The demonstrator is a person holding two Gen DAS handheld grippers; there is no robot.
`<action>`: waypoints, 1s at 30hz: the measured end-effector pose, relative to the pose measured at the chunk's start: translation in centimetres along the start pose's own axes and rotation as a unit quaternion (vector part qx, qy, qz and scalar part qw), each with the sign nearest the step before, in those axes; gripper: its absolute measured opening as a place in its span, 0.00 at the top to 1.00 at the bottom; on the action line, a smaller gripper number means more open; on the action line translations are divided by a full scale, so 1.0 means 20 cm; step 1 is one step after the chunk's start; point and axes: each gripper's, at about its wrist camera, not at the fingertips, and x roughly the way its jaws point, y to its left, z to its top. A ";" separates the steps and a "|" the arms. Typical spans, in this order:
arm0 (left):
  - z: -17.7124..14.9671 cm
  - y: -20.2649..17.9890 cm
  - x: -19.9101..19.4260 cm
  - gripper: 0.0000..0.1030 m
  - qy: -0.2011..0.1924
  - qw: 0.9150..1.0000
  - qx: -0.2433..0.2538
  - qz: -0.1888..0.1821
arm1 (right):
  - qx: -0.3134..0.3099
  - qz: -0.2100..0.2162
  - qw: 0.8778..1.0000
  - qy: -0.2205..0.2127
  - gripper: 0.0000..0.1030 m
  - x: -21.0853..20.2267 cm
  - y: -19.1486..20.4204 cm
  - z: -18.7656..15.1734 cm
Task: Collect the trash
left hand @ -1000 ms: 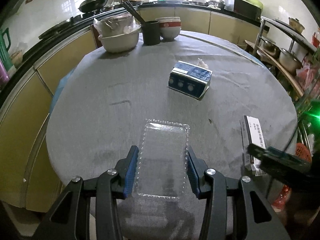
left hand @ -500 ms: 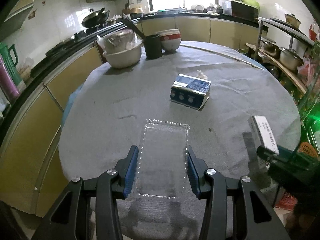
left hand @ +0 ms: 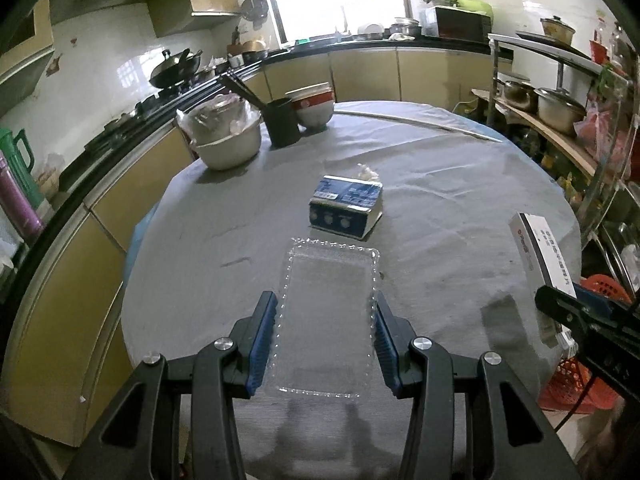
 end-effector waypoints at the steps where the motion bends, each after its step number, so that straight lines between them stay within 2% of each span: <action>1: 0.00 -0.01 -0.01 0.53 0.000 1.000 0.002 -0.001 | 0.001 0.003 1.000 -0.001 0.54 -0.01 -0.01 -0.01; 20: 0.02 -0.30 -0.07 0.53 -0.010 0.998 0.053 -0.030 | 0.037 0.007 0.999 -0.024 0.54 -0.20 -0.24 -0.11; 30: 0.01 -0.40 -0.10 0.53 -0.016 0.996 0.075 -0.041 | 0.044 0.002 0.999 -0.033 0.54 -0.25 -0.29 -0.12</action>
